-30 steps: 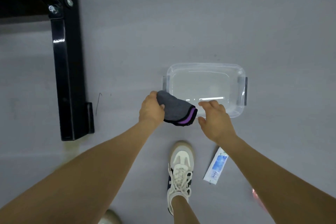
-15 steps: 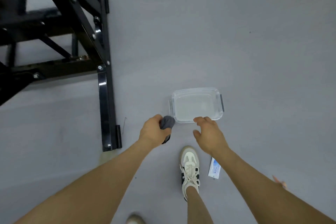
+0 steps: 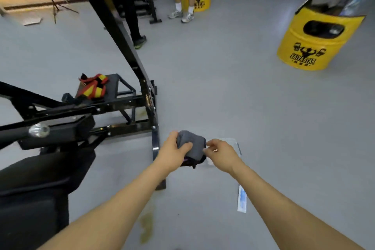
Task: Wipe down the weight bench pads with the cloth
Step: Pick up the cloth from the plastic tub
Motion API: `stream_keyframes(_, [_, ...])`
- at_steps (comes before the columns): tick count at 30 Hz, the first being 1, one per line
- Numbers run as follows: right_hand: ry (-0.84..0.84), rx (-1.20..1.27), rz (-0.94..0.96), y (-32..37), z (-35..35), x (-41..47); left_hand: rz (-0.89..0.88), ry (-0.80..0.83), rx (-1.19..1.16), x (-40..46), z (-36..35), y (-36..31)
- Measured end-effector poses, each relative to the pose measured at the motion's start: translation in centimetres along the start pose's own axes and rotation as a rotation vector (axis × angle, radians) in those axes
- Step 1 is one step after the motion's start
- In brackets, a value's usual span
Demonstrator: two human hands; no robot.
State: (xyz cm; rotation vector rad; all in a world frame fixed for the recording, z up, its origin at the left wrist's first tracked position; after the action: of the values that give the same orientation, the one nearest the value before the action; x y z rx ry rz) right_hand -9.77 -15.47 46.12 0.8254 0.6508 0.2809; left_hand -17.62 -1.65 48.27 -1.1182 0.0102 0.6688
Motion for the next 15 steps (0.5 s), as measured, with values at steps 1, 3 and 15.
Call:
stream_keyframes(1, [0.013,0.025,0.027,1.6,0.2,-1.7,-0.019,-0.037,-0.052,-1.8,1.3,-1.0])
stream_keyframes(3, [0.086,0.138,0.073,4.9,0.3,-5.1,-0.066,-0.089,-0.182,-5.8,3.8,-2.9])
stream_keyframes(15, [0.432,0.35,0.201,13.6,-7.6,-24.8,0.072,-0.174,-0.762,-28.8,12.7,-1.1])
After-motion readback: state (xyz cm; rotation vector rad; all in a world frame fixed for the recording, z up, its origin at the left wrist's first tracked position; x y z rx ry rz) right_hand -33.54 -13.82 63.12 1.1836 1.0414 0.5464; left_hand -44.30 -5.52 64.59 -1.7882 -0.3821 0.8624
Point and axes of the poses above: each hand's wrist, its own x-axis towards the middle knuckle, its own z-axis out of the back of the hand, y = z × x, the point moved 3 cm from there along x, towards the middle knuckle, and after that the axes turned 3 degrees about -y, right-handed, at the moved point
